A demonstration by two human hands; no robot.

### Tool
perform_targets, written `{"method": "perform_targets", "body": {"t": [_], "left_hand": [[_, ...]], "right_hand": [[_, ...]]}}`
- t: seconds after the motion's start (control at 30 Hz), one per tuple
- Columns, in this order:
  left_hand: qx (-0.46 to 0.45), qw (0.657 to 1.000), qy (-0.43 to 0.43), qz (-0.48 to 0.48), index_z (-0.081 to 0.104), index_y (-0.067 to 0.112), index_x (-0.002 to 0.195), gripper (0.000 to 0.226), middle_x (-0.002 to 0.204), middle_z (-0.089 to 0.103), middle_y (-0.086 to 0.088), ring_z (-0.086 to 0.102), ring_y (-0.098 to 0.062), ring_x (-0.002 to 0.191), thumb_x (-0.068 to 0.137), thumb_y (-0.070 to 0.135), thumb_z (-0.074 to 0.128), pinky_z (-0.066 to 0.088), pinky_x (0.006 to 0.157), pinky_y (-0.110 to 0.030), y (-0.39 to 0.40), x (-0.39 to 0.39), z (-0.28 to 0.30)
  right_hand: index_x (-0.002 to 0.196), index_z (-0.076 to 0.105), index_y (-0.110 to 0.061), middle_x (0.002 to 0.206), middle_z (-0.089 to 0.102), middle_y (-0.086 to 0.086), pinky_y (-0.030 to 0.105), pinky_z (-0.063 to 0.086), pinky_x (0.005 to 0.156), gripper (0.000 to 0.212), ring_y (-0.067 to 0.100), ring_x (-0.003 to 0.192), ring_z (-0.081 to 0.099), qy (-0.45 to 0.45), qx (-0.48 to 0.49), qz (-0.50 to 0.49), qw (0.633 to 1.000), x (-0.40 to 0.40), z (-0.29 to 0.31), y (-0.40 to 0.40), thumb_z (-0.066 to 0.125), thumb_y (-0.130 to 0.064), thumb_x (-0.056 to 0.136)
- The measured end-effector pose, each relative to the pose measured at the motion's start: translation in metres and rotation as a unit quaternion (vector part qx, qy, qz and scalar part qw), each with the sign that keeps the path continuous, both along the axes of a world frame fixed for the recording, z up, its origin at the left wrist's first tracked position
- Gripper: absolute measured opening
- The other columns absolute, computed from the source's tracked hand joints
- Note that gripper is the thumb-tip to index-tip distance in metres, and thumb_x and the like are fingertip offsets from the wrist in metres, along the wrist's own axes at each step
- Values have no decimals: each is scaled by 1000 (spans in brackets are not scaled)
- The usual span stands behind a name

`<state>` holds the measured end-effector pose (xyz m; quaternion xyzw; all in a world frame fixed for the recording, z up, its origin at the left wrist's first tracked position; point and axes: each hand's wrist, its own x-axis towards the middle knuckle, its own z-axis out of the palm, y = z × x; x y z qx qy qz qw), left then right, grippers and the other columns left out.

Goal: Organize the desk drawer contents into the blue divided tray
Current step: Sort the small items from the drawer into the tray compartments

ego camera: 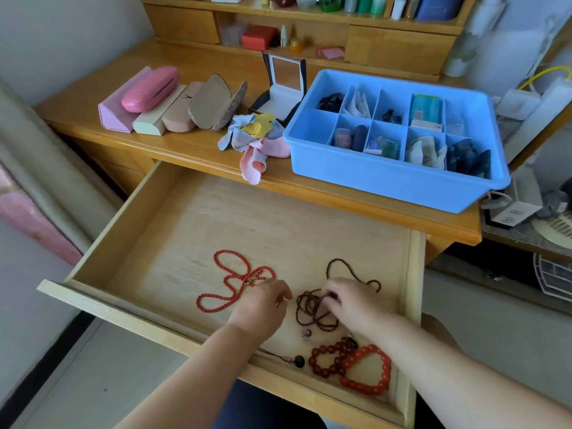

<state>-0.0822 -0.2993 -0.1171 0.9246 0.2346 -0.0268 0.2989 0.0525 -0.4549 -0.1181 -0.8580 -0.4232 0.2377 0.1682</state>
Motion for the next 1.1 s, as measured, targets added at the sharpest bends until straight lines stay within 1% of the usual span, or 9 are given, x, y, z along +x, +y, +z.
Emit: {"method": "perform_targets", "body": {"t": [0.07, 0.2, 0.33, 0.4, 0.7, 0.8, 0.9, 1.0, 1.1], "left_hand": [[0, 999, 37, -8, 64, 23, 102, 21, 105, 62, 6, 58, -12, 90, 90, 16, 48, 48, 72, -24, -2, 0, -2], [7, 994, 108, -18, 64, 25, 100, 22, 103, 62, 8, 57, -13, 92, 88, 18, 48, 42, 68, -21, -4, 2, -1], [4, 974, 218, -64, 67, 26, 86, 10, 90, 64, 10, 58, -11, 82, 78, 31, 63, 45, 63, -20, -9, 0, 1], [-18, 957, 271, -100, 71, 24, 84, 19, 89, 68, 7, 62, -13, 85, 72, 38, 72, 52, 72, -25, -16, 0, 0], [-9, 908, 369, -198, 66, 10, 98, 36, 101, 65, -7, 60, -27, 93, 82, 42, 62, 45, 75, -33, -37, 13, 14], [-90, 932, 308, -169, 63, 7, 83, 29, 71, 56, 0, 54, -20, 69, 87, 34, 55, 42, 65, -29, -31, 10, 28], [-315, 938, 138, -34, 65, 13, 75, 24, 60, 59, 7, 49, -8, 54, 91, 27, 56, 41, 55, -18, -24, 12, 44], [-371, 927, -22, 60, 70, 17, 76, 19, 57, 62, 9, 47, 0, 48, 91, 21, 60, 37, 50, -11, -20, 17, 54], [-390, 911, -91, 96, 74, 16, 87, 14, 59, 62, 9, 45, -1, 47, 91, 18, 61, 34, 48, -11, -17, 24, 52]], "right_hand": [[88, 60, -29, 74, 56, -16, 21, 36, 56, 9, 2, 66, 52, 67, 55, -72, 994, 13, 14, 3, 53, -32, 94], [85, 64, -19, 80, 67, 1, 31, 48, 69, 19, 19, 76, 63, 102, 90, -145, 980, 31, 31, -1, 51, -30, 95], [116, 58, -31, 104, 65, -9, 26, 45, 64, 25, 13, 85, 61, -61, -117, -85, 988, 34, 23, -12, 50, -37, 93], [118, 56, -31, 100, 63, -12, 23, 37, 61, 26, 12, 84, 60, -104, -91, -88, 986, 30, 17, -17, 50, -36, 93], [86, 63, -38, 83, 61, -18, 22, 45, 62, 13, 1, 75, 57, 99, -6, -129, 987, 10, 19, -30, 55, -30, 91], [85, 61, -41, 89, 66, -14, 22, 47, 66, 16, 4, 76, 60, 177, 19, -128, 976, -1, 27, -28, 54, -29, 93], [102, 63, -38, 105, 66, -13, 24, 46, 83, 15, 6, 95, 61, 359, 71, -163, 916, -13, 36, -20, 49, -34, 96], [107, 62, -18, 90, 72, 0, 24, 48, 67, 24, 13, 77, 64, 526, 107, -206, 819, -22, 44, -10, 45, -33, 100], [88, 63, -10, 62, 62, -1, 23, 42, 50, 21, 12, 49, 52, 461, 139, -233, 845, -15, 58, 2, 47, -19, 99]]}}
